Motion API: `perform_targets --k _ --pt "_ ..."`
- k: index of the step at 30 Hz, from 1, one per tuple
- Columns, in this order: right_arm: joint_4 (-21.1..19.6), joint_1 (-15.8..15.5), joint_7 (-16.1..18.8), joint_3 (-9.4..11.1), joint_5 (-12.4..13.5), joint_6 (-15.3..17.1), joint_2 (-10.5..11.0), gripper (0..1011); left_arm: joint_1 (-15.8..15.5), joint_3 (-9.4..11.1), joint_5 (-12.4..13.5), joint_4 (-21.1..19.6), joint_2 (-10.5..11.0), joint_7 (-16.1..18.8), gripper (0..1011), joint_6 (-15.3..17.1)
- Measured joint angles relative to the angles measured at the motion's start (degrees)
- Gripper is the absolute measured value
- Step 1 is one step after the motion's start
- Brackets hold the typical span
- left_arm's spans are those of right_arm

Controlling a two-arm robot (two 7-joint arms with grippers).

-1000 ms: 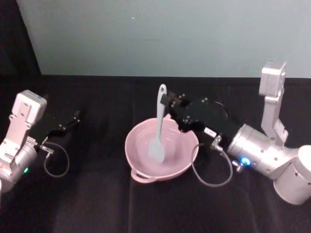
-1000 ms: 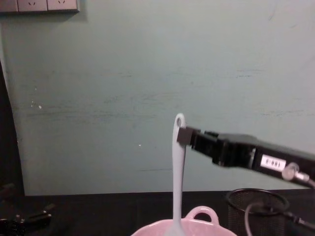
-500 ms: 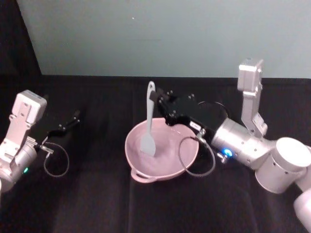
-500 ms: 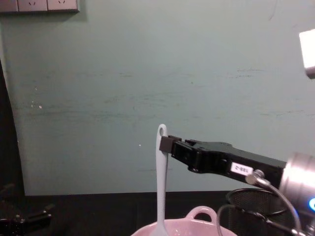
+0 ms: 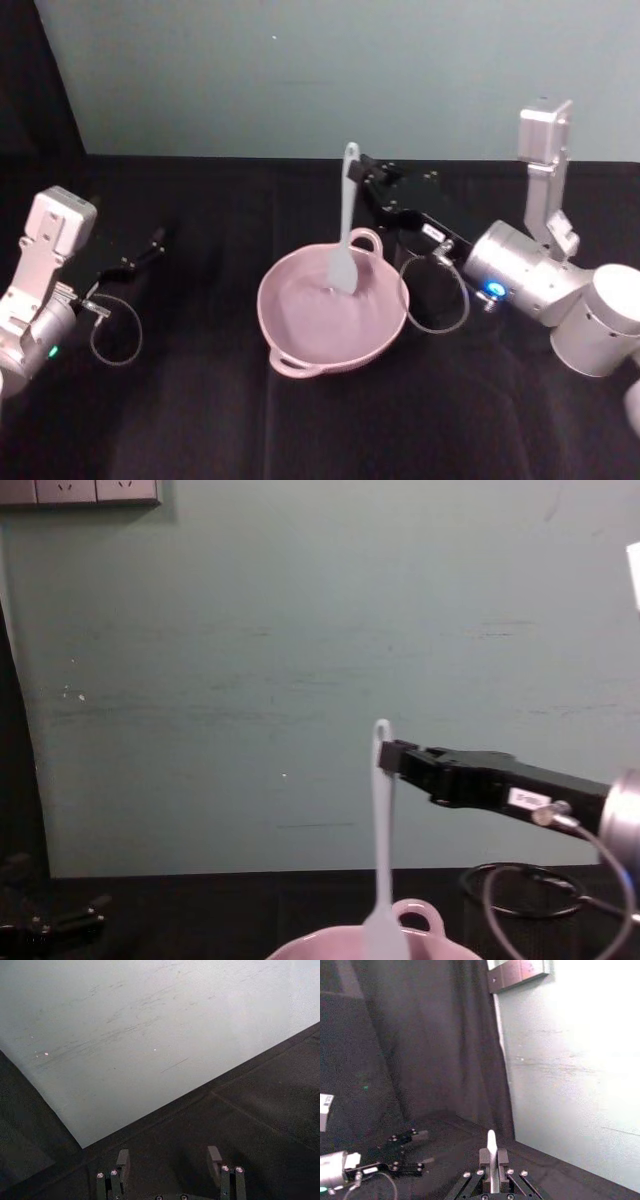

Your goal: Use the one hand to pick up the spoon and stir the clear water in the bowl.

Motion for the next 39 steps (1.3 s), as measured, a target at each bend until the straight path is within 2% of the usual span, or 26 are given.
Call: perform_targets --k 4,11,18,23,27,34,39 --pt "-2.4 -1.9 -0.6 1.3 -0.1 0.7 1.8 96 0.0 0.0 0.0 0.0 0.0 0.0 1011 0.0" --pt "-8.0 -5.8 -0.8 2.1 -0.4 1.6 4.4 96 0.0 0.0 0.0 0.0 0.0 0.0 1011 0.0" --pt "-11.4 -8.0 -0.6 1.5 -0.4 1.8 4.9 96 0.0 0.0 0.0 0.0 0.0 0.0 1011 0.0" --pt "-12.4 -8.3 -0.2 0.4 -0.7 1.9 4.4 96 0.0 0.0 0.0 0.0 0.0 0.0 1011 0.0" --pt "-12.0 -7.5 0.1 -0.6 -1.0 2.0 3.4 96 0.0 0.0 0.0 0.0 0.0 0.0 1011 0.0" --pt "-6.5 -3.4 0.5 -2.2 -1.1 2.2 -0.1 96 0.0 0.0 0.0 0.0 0.0 0.0 1011 0.0" --pt "-2.7 -0.7 0.4 -2.4 -1.4 1.8 -2.0 96 0.0 0.0 0.0 0.0 0.0 0.0 1011 0.0"
